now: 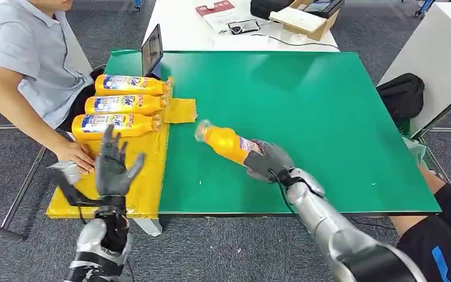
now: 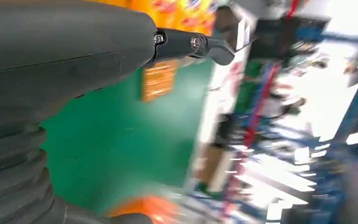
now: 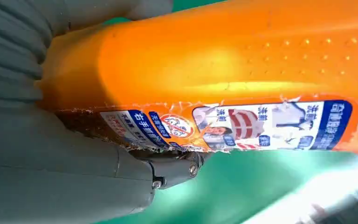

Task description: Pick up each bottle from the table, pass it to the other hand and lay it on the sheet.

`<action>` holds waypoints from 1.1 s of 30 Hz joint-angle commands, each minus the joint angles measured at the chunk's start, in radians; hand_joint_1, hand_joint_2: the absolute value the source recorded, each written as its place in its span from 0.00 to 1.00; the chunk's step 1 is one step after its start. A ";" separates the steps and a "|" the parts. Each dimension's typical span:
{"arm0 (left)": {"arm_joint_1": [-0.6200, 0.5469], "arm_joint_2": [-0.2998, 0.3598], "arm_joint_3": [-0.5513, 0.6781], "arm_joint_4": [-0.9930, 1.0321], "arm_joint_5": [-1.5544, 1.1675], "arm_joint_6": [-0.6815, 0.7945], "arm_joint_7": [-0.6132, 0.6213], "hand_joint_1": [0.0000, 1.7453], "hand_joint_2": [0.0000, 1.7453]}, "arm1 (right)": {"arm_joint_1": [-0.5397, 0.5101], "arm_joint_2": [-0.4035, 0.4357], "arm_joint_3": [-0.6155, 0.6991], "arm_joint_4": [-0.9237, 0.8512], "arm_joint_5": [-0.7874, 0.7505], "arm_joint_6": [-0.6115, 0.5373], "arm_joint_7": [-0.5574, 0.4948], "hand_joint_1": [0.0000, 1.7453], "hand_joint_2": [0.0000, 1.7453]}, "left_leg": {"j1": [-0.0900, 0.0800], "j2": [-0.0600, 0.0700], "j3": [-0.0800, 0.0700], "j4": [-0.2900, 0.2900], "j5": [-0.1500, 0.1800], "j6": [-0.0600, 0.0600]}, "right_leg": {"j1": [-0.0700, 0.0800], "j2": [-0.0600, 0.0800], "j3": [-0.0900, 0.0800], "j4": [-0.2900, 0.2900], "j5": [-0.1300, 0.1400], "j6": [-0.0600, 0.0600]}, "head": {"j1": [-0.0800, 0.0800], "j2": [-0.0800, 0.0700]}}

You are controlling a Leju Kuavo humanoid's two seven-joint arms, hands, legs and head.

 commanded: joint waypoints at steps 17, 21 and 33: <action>0.078 0.011 -0.231 -0.054 -0.045 -0.091 -0.129 0.00 1.00 | 0.315 0.169 0.303 -0.423 -0.134 -0.093 -0.063 1.00 1.00 | 0.001 0.001 0.002 0.000 -0.005 -0.002 | 0.001 0.002 0.002 0.000 -0.003 -0.003 | 0.000 0.000; 0.078 0.002 -0.233 -0.074 -0.010 -0.088 -0.134 0.00 1.00 | 0.329 0.180 0.379 -0.384 -0.097 -0.109 -0.066 1.00 1.00 | 0.001 0.000 0.001 -0.001 -0.004 -0.001 | 0.001 0.001 0.001 -0.001 -0.003 -0.002 | 0.000 0.000; 0.062 0.009 -0.218 -0.071 0.073 -0.116 -0.083 0.00 1.00 | 0.319 0.170 0.380 -0.359 -0.114 -0.123 -0.053 1.00 1.00 | 0.000 -0.002 -0.001 -0.001 -0.002 -0.001 | 0.000 -0.002 -0.001 -0.001 -0.002 -0.002 | 0.000 0.000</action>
